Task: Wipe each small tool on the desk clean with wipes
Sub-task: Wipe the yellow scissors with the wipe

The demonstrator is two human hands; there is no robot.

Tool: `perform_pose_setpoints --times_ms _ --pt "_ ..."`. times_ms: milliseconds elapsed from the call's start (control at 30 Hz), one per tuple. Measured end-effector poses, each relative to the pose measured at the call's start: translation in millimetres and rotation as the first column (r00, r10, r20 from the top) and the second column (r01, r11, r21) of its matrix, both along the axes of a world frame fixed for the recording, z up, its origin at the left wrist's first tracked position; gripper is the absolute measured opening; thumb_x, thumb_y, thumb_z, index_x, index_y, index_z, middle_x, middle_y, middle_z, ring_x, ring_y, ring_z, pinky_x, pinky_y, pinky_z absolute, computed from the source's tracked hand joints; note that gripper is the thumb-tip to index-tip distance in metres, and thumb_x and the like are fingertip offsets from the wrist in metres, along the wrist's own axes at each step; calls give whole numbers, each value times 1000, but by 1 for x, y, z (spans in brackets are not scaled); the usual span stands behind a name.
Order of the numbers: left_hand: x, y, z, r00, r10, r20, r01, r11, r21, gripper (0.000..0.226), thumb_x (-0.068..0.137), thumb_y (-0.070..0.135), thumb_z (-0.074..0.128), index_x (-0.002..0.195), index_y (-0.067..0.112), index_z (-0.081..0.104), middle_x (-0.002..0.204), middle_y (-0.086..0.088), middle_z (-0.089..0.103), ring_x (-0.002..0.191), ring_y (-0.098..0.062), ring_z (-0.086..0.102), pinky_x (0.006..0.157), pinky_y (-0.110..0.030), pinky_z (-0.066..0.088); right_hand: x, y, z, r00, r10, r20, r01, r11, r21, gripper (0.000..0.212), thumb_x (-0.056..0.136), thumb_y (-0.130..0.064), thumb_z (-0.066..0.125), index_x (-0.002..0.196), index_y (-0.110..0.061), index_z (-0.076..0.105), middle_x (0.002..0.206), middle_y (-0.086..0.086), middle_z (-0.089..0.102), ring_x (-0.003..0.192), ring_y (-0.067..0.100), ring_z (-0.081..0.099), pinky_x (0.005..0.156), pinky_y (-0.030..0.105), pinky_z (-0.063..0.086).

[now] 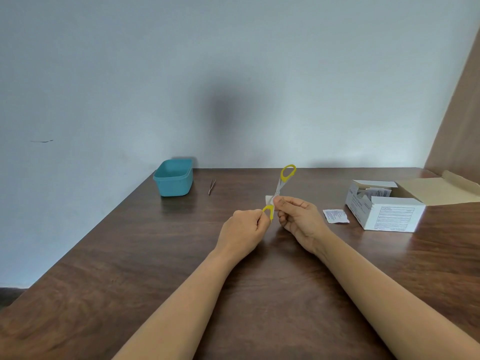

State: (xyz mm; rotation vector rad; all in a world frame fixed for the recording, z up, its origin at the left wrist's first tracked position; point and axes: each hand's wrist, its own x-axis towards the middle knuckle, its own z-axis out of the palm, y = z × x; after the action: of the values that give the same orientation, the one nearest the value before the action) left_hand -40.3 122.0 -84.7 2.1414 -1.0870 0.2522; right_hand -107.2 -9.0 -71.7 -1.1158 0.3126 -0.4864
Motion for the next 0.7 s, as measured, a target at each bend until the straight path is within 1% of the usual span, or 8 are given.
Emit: perform_pose_setpoints --times_ms 100,167,267,367,433,533,600,700 --pt "0 1 0 999 32 12 -32 999 7 51 99 42 40 59 11 38 52 1 44 59 -25 45 53 -32 27 -1 -2 -1 998 55 -26 -57 995 -83 9 84 -3 67 77 -6 72 65 1 65 56 8 44 53 14 43" --pt "1 2 1 999 52 4 -52 999 -6 52 99 43 40 56 14 35 52 2 41 60 -26 43 53 -33 27 -1 -2 -1 992 113 -53 -120 978 -170 4 80 -6 70 77 -5 73 73 8 65 58 10 42 54 16 41" --pt "4 2 2 999 44 -14 -44 999 -31 52 100 41 41 54 18 32 49 4 38 57 -25 40 53 -33 26 -2 -2 -1 984 153 -89 -171 954 -245 18 69 -18 76 80 -4 75 81 16 60 60 12 40 57 20 38" --pt "5 1 2 999 14 -35 -15 999 -32 52 100 41 42 54 17 32 48 4 36 57 -29 41 52 -35 28 -1 0 -2 994 83 -70 -97 971 -218 8 75 -14 75 78 -7 75 74 11 62 60 11 40 57 20 38" --pt "4 0 1 1000 0 -23 0 1000 -6 51 99 39 43 55 15 31 49 2 36 60 -31 43 53 -35 29 1 1 -2 1000 1 -26 -4 994 -112 4 82 -9 70 79 -6 72 67 3 62 58 10 40 54 16 40" --pt "1 -1 0 1000 -3 1 3 1000 22 46 97 36 44 59 12 37 52 1 42 59 -28 43 53 -32 28 3 -1 -2 998 -57 8 57 997 43 4 85 -8 67 85 -4 70 67 2 57 57 9 41 52 13 43" --pt "1 0 0 1000 10 5 -10 1000 22 47 97 37 43 59 11 38 53 1 44 61 -30 47 53 -32 27 2 -2 -2 1000 -19 -1 19 1000 13 4 85 -6 66 86 -4 69 66 1 59 59 9 41 53 13 43" --pt "1 2 3 999 47 2 -47 999 -6 52 99 42 40 55 15 32 52 2 41 62 -31 48 53 -33 27 0 -2 -2 997 67 -43 -74 983 -166 4 83 -6 68 81 -5 72 71 4 65 59 10 41 56 17 40"
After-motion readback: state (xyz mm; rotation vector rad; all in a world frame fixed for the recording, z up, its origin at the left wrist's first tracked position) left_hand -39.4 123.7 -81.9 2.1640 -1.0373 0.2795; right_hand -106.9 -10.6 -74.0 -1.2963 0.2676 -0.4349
